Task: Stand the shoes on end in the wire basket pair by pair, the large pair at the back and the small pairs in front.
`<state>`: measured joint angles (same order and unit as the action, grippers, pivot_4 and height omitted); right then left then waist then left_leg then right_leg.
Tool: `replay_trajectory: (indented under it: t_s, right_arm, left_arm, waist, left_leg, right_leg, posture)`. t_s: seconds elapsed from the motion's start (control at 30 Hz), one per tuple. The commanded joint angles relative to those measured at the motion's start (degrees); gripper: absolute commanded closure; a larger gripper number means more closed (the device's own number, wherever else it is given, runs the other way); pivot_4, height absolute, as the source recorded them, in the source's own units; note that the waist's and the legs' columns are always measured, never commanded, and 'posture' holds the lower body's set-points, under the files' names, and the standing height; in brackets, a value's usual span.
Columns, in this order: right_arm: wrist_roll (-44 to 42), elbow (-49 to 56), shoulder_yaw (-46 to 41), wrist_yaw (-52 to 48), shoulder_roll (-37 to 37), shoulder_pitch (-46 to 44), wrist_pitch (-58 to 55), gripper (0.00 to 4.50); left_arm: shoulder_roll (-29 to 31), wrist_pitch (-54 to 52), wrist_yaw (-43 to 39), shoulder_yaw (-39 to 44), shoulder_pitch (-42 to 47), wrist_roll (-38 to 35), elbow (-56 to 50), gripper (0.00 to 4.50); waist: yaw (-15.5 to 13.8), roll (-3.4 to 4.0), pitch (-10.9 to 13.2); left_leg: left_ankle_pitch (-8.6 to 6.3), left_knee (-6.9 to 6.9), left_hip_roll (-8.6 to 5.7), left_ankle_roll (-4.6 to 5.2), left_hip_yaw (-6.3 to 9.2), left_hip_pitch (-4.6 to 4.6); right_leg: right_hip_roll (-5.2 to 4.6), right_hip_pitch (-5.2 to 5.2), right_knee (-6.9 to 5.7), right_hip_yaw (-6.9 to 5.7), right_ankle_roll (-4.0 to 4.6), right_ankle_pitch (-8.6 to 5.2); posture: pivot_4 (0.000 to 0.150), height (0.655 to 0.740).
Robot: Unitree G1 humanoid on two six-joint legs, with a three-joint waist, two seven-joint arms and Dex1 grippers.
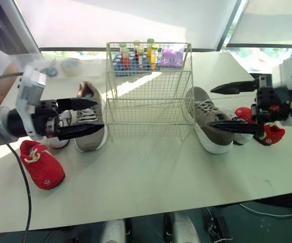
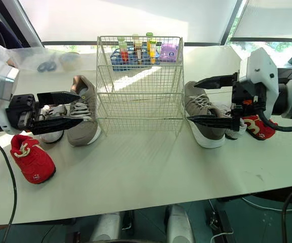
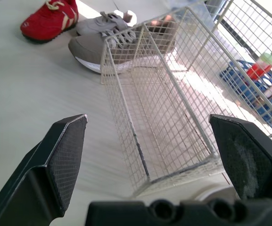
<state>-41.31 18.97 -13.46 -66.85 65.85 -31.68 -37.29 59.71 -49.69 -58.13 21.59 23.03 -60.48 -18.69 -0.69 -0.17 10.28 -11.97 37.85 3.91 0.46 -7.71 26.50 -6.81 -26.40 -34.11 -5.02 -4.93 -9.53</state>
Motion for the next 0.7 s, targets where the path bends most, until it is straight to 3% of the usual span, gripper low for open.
replay_trajectory:
  t_s: [0.03,0.7]
  right_arm:
    - [0.3,0.8,-1.5,0.4,-0.6,0.1,1.4,0.0]
    - [2.3,3.5,1.0,1.1,-0.5,-0.1,1.9,0.0]
  left_arm:
    - [0.8,1.0,-0.9,0.2,2.1,0.6,0.1,0.1]
    - [-2.1,2.5,-1.1,-2.8,5.0,4.1,0.9,0.1]
  waist:
    - [0.0,0.0,0.0]
    - [-0.1,0.0,0.0]
  left_leg:
    - [0.0,-0.01,0.0,0.0,0.0,0.0]
    - [0.0,-0.02,0.0,0.0,-0.01,-0.01]
  right_leg:
    - [0.0,-0.01,0.0,0.0,0.0,0.0]
    - [0.0,0.01,-0.01,0.0,0.0,0.0]
  posture:
    - [0.15,0.74]
    - [0.15,0.74]
